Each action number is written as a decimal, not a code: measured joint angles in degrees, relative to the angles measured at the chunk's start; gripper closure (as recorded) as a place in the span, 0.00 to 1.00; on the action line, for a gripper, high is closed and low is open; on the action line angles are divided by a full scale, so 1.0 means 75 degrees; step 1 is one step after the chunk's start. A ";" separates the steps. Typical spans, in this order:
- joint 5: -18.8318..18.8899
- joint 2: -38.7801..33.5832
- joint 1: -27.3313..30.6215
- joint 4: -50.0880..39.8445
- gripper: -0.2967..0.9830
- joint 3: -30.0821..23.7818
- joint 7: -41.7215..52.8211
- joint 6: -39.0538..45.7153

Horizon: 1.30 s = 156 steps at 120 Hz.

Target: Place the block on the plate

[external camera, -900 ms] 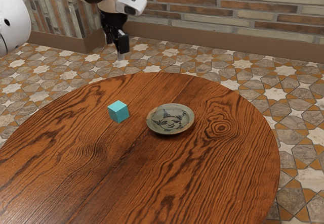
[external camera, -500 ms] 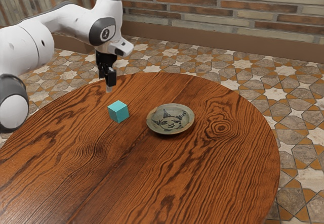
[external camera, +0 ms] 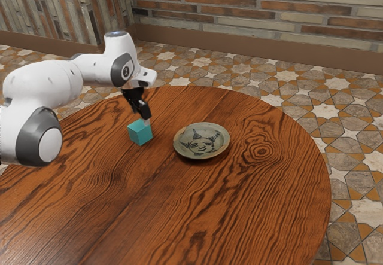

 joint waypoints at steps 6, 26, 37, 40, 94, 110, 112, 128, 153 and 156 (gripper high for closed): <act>-0.0228 0.0122 0.0042 -0.0013 0.23 0.0074 0.0031 0.0155; -0.0723 0.0488 0.0217 -0.0060 0.23 0.0218 0.0120 0.0474; -0.0891 0.0627 0.0245 -0.0050 0.23 0.0231 0.0160 0.0637; -0.0937 0.0654 0.0250 -0.0048 0.23 0.0232 0.0170 0.0676; -0.1088 0.0555 0.0258 -0.0199 0.45 0.0235 0.0279 0.0903; -0.1064 0.0265 0.0176 -0.0495 0.48 0.0217 0.0288 0.0904; -0.1061 0.0198 0.0146 -0.0548 0.49 0.0215 0.0288 0.0906; -0.1043 -0.0315 -0.0206 -0.0902 0.50 0.0191 0.0285 0.0934; -0.1052 -0.0608 -0.0833 -0.0953 0.50 0.0024 0.0280 0.0984; -0.1054 -0.0609 -0.0885 -0.0927 0.50 -0.0012 0.0279 0.0990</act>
